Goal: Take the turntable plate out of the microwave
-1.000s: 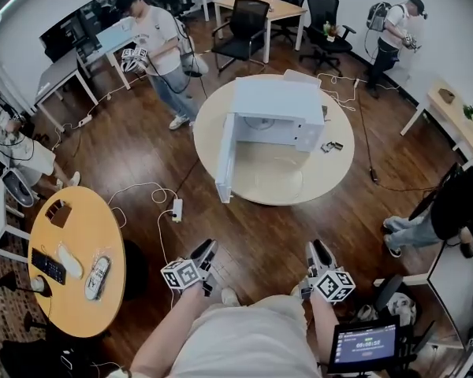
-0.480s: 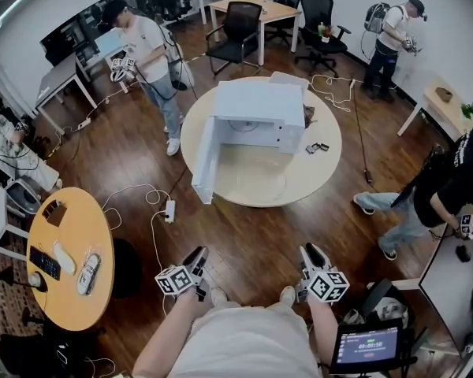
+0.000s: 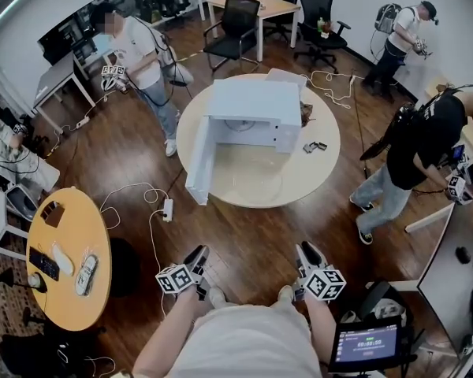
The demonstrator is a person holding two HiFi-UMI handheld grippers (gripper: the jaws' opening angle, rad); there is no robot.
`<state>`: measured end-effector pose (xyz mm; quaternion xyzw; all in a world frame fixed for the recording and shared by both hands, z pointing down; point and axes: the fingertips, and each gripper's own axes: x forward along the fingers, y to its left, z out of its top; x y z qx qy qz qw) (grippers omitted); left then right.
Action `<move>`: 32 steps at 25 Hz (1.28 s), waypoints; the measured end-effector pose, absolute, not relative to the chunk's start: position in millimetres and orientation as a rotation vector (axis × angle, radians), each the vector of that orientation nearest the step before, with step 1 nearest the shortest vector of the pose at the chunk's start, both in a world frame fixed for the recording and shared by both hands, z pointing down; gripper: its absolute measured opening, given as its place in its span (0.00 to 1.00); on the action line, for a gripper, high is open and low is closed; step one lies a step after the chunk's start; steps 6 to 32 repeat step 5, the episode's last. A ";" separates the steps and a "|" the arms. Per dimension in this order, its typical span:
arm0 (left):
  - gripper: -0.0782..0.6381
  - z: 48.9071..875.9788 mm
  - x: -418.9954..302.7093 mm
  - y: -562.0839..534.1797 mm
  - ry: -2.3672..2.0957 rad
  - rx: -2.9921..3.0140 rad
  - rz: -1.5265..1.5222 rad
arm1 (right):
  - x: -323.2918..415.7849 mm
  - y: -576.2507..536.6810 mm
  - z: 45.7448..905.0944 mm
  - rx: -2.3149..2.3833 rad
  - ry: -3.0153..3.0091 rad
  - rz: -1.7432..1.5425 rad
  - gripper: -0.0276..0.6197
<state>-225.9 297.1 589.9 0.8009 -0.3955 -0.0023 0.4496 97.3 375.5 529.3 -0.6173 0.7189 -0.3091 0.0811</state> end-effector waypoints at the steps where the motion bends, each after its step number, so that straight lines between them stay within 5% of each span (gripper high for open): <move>1: 0.28 591.2 -225.8 295.1 -0.978 1.980 -0.005 | 98.3 371.9 528.1 -1.846 2.151 -0.918 0.25; 32: 0.28 589.7 -221.2 284.2 -0.973 1.985 -0.017 | 102.8 355.6 524.4 -1.835 2.159 -0.902 0.25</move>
